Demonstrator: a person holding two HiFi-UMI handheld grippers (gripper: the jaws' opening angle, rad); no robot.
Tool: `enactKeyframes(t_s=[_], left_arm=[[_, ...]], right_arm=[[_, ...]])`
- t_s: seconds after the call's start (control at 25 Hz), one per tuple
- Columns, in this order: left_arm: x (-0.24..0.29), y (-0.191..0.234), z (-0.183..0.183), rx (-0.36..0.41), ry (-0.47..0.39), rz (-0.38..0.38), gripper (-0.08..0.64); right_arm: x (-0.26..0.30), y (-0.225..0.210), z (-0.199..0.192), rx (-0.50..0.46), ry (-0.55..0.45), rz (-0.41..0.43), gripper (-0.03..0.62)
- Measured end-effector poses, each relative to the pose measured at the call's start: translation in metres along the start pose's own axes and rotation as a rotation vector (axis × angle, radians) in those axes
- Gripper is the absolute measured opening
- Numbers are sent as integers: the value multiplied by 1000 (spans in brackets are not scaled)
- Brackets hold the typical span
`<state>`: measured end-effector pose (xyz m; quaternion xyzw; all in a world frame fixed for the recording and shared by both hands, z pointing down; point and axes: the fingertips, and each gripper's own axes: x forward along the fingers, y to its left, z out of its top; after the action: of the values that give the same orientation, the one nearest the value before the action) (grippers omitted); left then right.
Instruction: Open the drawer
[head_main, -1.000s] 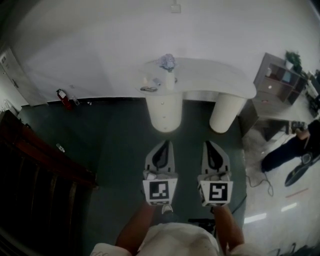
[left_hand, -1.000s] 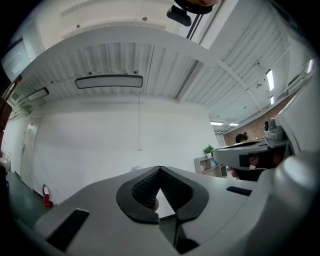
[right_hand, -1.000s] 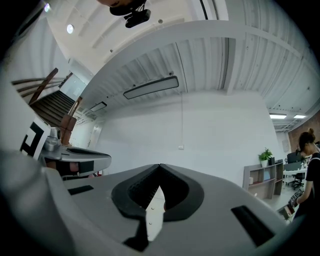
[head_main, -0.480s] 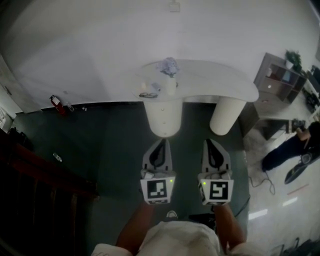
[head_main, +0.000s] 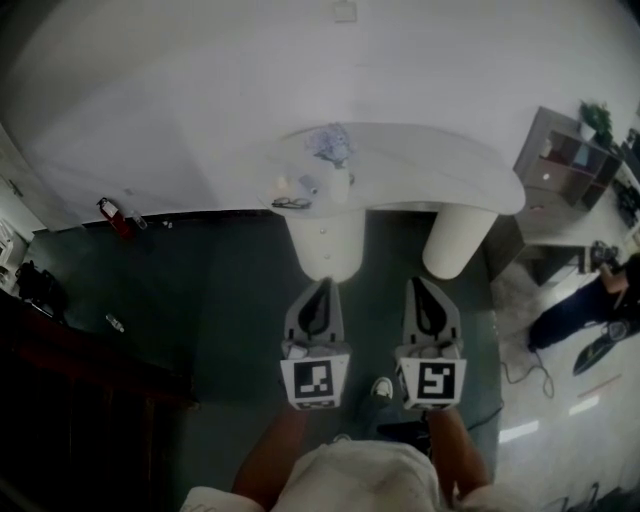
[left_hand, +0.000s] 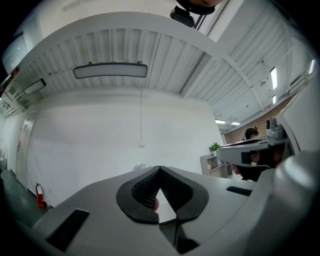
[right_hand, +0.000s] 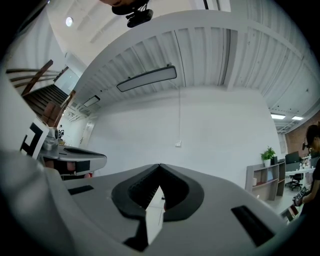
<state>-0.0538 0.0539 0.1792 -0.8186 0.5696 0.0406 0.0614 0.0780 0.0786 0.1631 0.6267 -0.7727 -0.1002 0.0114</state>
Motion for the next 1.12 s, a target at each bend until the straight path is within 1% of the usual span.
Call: enactKeyframes(t_s=[0.2,0.32,0.44,0.68,0.88,1.0,1.12], left_arm=[[55,-5,4,5,-11,18,-3],[88,-10,6,16,-13,29,-3],[120,-14,3,11,-5,50,-3],[171,-22,-7,32,2,85,-3],[199,-13,-15,23,11,115,-3],[209,-1,-22,24,22,125,-3],[224,14,-31,28,23,118,-3]], right_arm=[[46,-33,-5,-9,-9,18,5],[72,-55,-8,4,-10,30,5],[99,-77,-13,16,-22,44,5],[142,-113,-32,37,-14,73,5],[172,-122,-43,53,1,96,5],[189,-116,-51,52,13,109,5],[209,-108,-58,47,25,113,5]])
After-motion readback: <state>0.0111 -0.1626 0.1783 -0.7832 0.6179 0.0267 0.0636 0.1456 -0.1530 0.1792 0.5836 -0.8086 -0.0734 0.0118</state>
